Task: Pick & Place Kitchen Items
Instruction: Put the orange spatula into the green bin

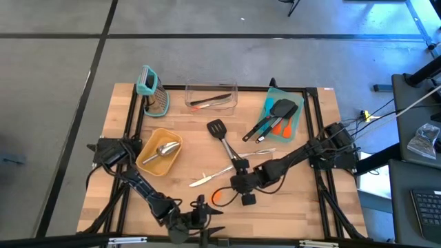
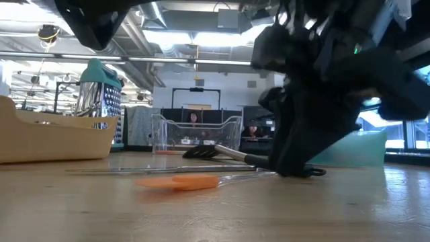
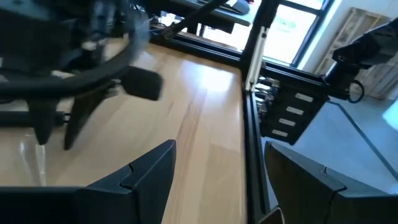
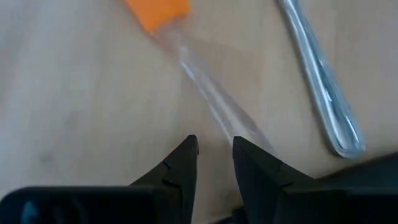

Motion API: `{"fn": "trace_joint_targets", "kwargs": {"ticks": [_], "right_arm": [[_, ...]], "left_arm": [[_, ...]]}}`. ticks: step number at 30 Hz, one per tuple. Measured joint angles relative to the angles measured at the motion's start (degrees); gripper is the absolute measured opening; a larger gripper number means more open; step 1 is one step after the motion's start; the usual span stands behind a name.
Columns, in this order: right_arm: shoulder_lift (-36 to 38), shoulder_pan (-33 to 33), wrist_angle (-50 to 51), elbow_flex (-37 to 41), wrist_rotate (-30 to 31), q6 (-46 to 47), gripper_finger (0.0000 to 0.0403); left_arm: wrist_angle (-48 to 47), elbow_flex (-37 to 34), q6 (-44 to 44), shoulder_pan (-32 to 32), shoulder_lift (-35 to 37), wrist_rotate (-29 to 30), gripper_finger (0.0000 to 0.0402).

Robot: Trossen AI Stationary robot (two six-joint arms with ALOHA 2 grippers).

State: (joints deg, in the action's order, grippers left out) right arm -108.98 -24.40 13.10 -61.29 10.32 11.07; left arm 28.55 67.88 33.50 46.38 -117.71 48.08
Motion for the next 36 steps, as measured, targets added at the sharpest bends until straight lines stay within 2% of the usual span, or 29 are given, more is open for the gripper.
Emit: {"fn": "trace_joint_targets", "kwargs": {"ticks": [5,8,20,24,30,36], "right_arm": [[-1.41,1.95,-1.57,1.22,-0.66,0.31,0.0106],[-1.87,2.93,-2.18,1.44,-3.26,1.0,0.0106],[0.29,1.49,-2.64,1.87,-4.13,-0.76,0.0106],[1.13,1.2,-4.36,1.85,-1.92,-1.68,0.0106],[1.24,0.92,-6.21,1.81,7.24,-3.04,0.0106],[1.25,1.25,-5.12,1.81,7.06,-3.16,0.0106]], "left_arm": [[-0.04,0.0,-0.03,0.23,0.0,-0.18,0.0242],[-0.06,0.0,-0.17,0.49,0.0,0.05,0.0242],[-0.89,0.0,-0.15,1.63,0.02,1.32,0.0242],[-3.01,0.0,0.23,1.63,0.02,2.11,0.0242],[-7.77,0.0,3.19,1.63,0.04,5.3,0.0242],[-8.28,0.0,4.26,1.63,0.07,5.37,0.0242]]}}
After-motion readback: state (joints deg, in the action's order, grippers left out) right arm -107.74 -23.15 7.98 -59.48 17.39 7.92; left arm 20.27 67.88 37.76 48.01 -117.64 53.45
